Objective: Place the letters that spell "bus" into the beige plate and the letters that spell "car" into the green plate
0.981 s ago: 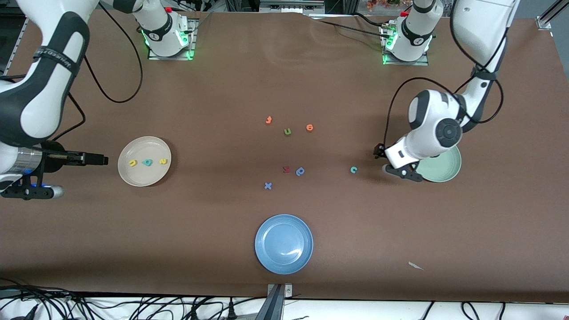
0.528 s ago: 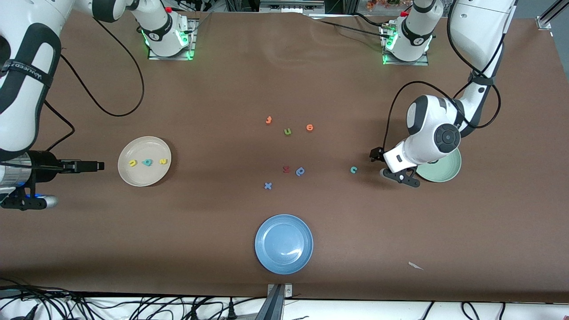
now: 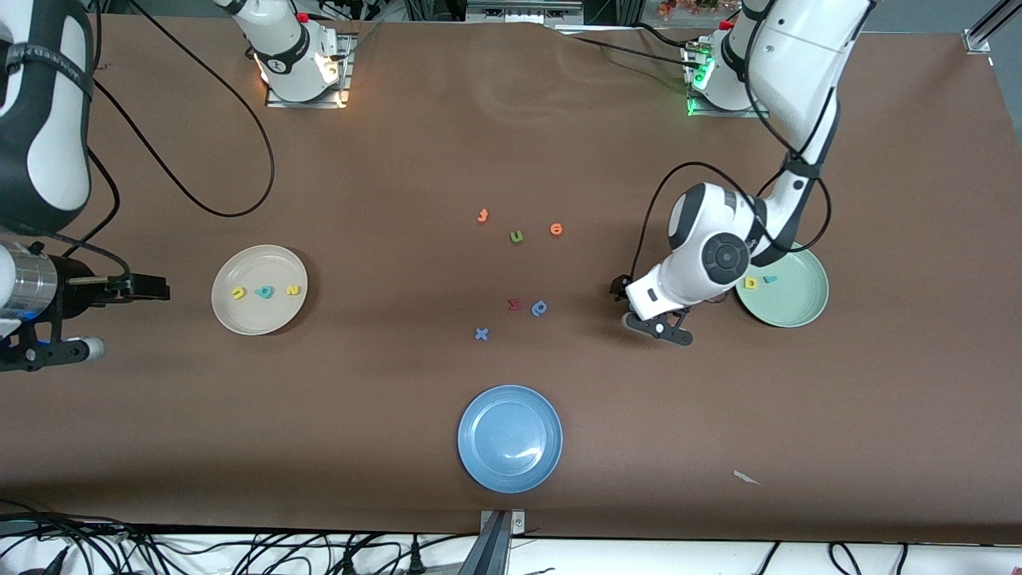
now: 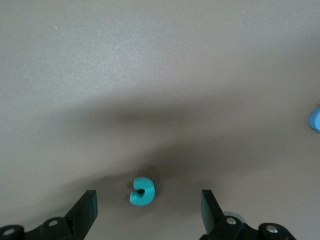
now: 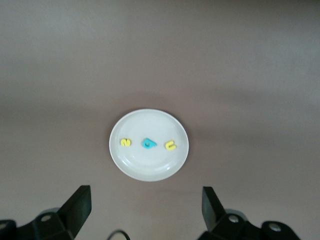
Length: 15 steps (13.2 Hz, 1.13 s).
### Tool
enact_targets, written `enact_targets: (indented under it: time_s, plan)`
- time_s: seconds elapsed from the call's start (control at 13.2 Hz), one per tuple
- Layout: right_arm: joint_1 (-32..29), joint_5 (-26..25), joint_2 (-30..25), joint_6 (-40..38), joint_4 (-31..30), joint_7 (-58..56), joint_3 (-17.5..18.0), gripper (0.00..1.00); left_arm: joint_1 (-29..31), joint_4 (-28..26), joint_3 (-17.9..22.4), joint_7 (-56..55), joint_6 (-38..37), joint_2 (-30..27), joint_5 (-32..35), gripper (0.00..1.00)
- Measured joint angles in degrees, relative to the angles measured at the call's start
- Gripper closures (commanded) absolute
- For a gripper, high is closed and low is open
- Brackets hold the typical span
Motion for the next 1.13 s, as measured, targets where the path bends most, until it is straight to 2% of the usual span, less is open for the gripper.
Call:
enact_targets:
  time_s: [0.15,0.23,0.3,0.45,0.68,0.75,0.91,0.98,1.13]
  plan:
    - [0.1,-0.1,-4.6,8.1,-8.9,0.0,0.0,0.01,-0.1,0.1,0.7,0.0,0.1,0.8,0.1,0.1]
    - [0.1,-0.1,-7.1,11.3,-13.5,0.0,-0.1,0.01,-0.1,0.1,0.8,0.0,0.2,1.0,0.3,0.16]
    - [0.2,-0.2,-9.3,13.2,-17.2,0.0,-0.1,0.01,-0.1,0.1,0.9,0.0,0.2,1.2,0.6,0.19]
    - [0.4,-0.2,-12.0,14.4,-20.9,0.0,-0.1,0.01,-0.2,0.1,0.9,0.0,0.2,1.3,0.7,0.21]
    - [0.4,-0.2,-12.8,14.9,-22.2,0.1,-0.1,0.0,-1.2,-0.4,0.9,-0.6,0.2,2.0,0.8,0.21]
    - [0.4,-0.2,-12.8,15.1,-22.4,0.1,-0.1,0.0,-1.5,-0.5,1.0,-1.1,0.3,2.2,0.8,0.28]
    - [0.4,-0.2,-12.8,15.1,-22.7,0.5,-0.1,0.0,-1.6,-0.5,1.1,-1.5,0.4,2.2,0.9,0.63]
    - [0.4,-0.2,-12.8,15.1,-22.7,0.6,-0.1,0.0,-1.6,-0.6,1.2,-1.5,0.4,2.2,0.9,0.78]
    - [0.4,-0.2,-12.8,15.1,-22.7,1.1,-0.1,0.0,-1.8,-0.6,0.8,-1.6,0.3,1.9,0.9,0.93]
